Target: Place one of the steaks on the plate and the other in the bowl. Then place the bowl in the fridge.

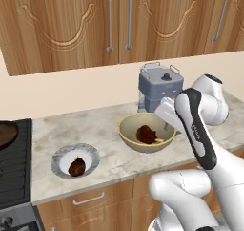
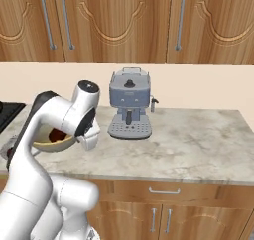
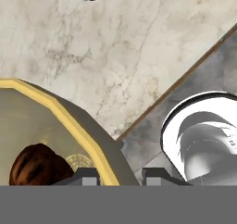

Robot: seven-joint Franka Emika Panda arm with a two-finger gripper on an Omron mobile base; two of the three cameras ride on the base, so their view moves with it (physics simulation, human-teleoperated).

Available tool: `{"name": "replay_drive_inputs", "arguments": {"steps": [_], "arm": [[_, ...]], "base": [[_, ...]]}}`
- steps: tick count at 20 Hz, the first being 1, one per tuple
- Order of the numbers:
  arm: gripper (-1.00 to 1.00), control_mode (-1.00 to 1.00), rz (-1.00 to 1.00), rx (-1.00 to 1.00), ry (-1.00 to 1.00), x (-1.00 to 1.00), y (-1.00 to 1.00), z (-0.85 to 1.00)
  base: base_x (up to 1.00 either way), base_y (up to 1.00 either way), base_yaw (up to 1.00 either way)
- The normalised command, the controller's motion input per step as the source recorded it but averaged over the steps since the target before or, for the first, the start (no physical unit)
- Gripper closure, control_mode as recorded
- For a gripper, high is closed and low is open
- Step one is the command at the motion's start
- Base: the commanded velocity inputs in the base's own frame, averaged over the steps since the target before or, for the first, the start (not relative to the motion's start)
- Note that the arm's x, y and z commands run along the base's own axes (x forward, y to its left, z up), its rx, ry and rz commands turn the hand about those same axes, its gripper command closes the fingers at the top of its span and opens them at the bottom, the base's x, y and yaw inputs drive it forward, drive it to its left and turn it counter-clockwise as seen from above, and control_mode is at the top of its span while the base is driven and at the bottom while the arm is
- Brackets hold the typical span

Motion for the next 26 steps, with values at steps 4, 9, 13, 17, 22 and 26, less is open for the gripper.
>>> {"name": "replay_drive_inputs", "arguments": {"steps": [4,9,13,17,22,26], "arm": [[1.00,1.00,0.00,0.00,0.00,-0.17,0.03,0.00],[1.00,1.00,0.00,0.00,0.00,0.00,0.00,0.00],[1.00,1.00,0.00,0.00,0.00,0.00,0.00,0.00],[1.00,1.00,0.00,0.00,0.00,0.00,0.00,0.00],[1.00,1.00,0.00,0.00,0.00,0.00,0.00,0.00],[1.00,1.00,0.00,0.00,0.00,0.00,0.00,0.00]], "base": [[-0.15,0.07,0.01],[-0.68,0.53,0.13],[-0.53,0.97,0.27],[-0.12,1.00,0.45],[-0.04,1.00,0.71],[0.00,1.00,0.78]]}}
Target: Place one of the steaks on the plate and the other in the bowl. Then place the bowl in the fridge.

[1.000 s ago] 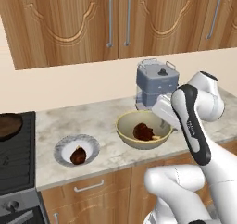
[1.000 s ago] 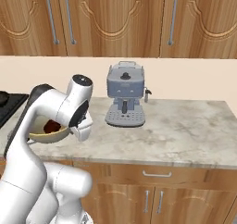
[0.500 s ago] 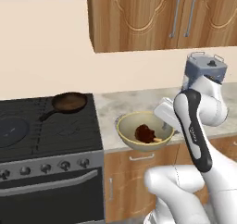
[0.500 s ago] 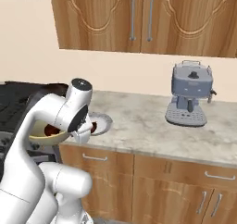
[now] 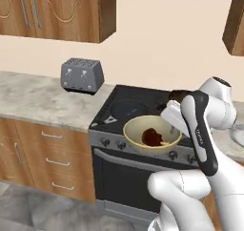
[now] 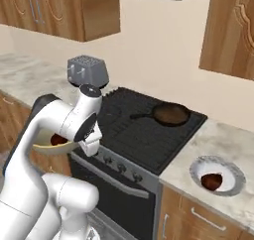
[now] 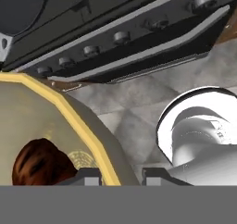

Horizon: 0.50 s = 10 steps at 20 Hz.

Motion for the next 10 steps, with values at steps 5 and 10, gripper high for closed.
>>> {"name": "replay_drive_inputs", "arguments": {"steps": [5,10], "arm": [[1.00,1.00,0.00,0.00,0.00,0.00,0.00,0.00],[1.00,1.00,0.00,0.00,0.00,0.00,0.00,0.00]], "base": [[0.13,0.67,0.83],[0.22,0.43,0.88]]}}
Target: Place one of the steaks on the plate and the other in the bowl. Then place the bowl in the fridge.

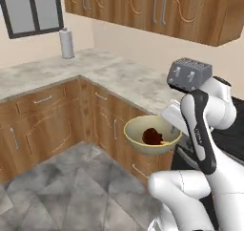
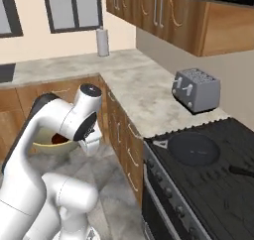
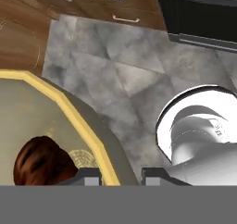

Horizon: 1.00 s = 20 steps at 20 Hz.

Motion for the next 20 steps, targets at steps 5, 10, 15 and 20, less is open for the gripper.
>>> {"name": "replay_drive_inputs", "arguments": {"steps": [5,10,15,20], "arm": [[1.00,1.00,0.00,0.00,0.00,0.00,0.00,0.00],[1.00,1.00,0.00,0.00,0.00,0.00,0.00,0.00],[1.00,1.00,0.00,0.00,0.00,0.00,0.00,0.00],[1.00,1.00,0.00,0.00,0.00,0.00,0.00,0.00]], "base": [[0.25,0.94,0.72],[0.59,0.72,0.61],[0.73,0.51,0.60],[0.75,0.66,0.65]]}}
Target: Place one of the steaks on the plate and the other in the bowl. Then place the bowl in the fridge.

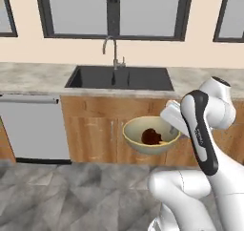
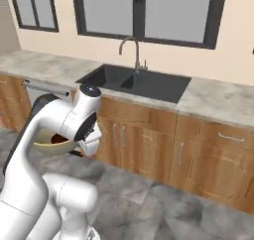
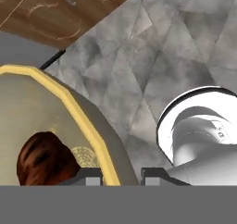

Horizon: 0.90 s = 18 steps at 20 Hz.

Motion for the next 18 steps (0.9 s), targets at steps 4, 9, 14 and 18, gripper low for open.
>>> {"name": "replay_drive_inputs", "arguments": {"steps": [4,9,14,18], "arm": [[1.00,1.00,0.00,0.00,0.00,0.00,0.00,0.00],[1.00,1.00,0.00,0.00,0.00,0.00,0.00,0.00],[1.00,1.00,0.00,0.00,0.00,0.00,0.00,0.00],[1.00,1.00,0.00,0.00,0.00,0.00,0.00,0.00]], "base": [[0.73,0.66,0.65],[0.74,0.71,0.65],[0.74,0.70,0.63],[0.94,0.61,0.60]]}}
